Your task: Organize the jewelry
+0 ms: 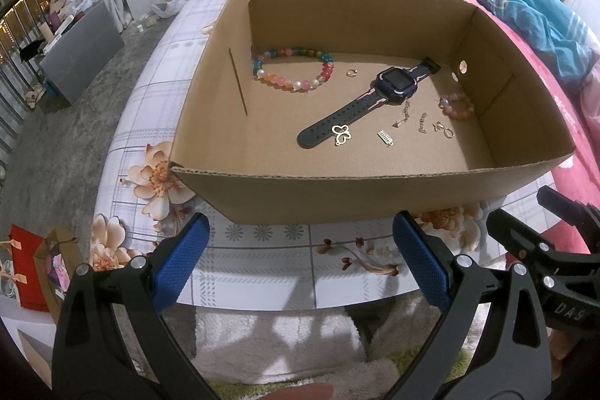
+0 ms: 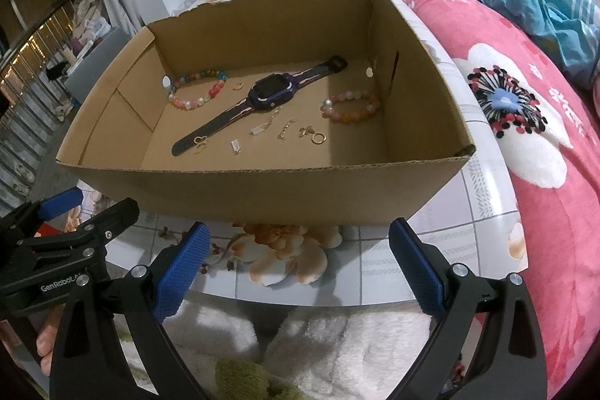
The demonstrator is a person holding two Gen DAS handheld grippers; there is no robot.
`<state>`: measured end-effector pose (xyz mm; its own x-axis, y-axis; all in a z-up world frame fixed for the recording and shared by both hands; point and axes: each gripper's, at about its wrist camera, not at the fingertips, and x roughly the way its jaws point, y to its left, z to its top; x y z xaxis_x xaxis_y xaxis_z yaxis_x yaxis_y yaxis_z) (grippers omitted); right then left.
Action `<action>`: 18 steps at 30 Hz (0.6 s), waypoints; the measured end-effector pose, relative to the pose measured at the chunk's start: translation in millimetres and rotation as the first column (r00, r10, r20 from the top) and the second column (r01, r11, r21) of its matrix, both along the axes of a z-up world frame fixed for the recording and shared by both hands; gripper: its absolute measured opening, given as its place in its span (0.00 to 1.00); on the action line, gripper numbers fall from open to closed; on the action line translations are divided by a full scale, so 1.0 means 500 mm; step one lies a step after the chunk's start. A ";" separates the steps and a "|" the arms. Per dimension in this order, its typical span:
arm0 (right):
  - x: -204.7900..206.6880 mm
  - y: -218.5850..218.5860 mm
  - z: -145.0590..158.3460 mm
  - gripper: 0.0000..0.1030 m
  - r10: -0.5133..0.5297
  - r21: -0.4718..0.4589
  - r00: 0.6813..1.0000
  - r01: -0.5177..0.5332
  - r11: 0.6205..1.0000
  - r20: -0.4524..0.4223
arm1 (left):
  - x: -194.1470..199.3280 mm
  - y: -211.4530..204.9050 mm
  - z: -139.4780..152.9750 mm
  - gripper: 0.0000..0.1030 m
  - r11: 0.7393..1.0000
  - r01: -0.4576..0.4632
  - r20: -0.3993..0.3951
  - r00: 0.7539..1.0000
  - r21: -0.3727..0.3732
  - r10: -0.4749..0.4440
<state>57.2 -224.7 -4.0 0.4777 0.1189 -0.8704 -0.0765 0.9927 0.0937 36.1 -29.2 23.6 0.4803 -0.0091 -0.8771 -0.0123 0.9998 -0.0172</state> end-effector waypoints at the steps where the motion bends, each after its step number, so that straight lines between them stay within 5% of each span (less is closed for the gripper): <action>1: -0.001 0.002 -0.001 0.91 0.002 0.000 1.000 -0.002 1.000 -0.002 | 0.000 0.001 0.000 0.92 1.000 -0.001 0.000 1.000 0.001 0.001; 18: 0.008 0.004 -0.004 0.91 0.005 0.007 1.000 -0.005 1.000 -0.002 | 0.003 0.004 0.002 0.92 1.000 -0.010 -0.002 1.000 0.001 0.010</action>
